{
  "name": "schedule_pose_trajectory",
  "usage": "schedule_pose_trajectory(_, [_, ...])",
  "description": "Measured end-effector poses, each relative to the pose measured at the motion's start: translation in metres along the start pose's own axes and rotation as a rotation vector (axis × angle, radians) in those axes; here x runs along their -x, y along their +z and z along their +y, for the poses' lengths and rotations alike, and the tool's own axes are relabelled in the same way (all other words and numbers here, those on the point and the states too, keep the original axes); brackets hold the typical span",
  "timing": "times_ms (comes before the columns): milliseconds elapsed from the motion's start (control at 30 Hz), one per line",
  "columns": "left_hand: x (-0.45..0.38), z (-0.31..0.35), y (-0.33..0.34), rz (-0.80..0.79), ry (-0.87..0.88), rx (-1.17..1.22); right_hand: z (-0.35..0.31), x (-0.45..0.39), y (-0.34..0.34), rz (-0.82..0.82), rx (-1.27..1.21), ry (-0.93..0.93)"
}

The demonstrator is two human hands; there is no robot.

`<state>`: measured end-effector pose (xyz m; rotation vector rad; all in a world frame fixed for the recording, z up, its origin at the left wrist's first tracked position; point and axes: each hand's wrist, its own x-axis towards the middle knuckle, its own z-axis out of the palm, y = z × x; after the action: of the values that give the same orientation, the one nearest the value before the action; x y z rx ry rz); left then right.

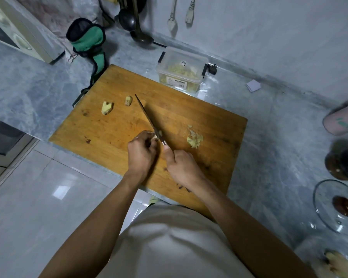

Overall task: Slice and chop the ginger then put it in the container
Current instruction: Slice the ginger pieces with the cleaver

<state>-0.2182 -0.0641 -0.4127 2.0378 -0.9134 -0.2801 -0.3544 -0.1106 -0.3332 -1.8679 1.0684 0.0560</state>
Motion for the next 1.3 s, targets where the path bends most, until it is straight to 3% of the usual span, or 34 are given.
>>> schedule_pose_trajectory(333, [-0.001,0.001,-0.007,0.007,-0.136,0.148,0.022,0.021,-0.017,0.086,-0.122,0.071])
schedule_pose_trajectory(667, [0.004,0.010,0.007,0.025,0.040,0.001,0.010,0.029,-0.022,0.035,-0.106,0.030])
schedule_pose_trajectory(1033, [0.005,0.012,0.008,0.014,0.064,-0.082,0.011,0.027,-0.021,-0.023,-0.207,0.066])
schedule_pose_trajectory(1300, [0.005,0.007,0.011,-0.007,0.070,-0.115,0.005,0.012,-0.009,-0.022,-0.146,0.083])
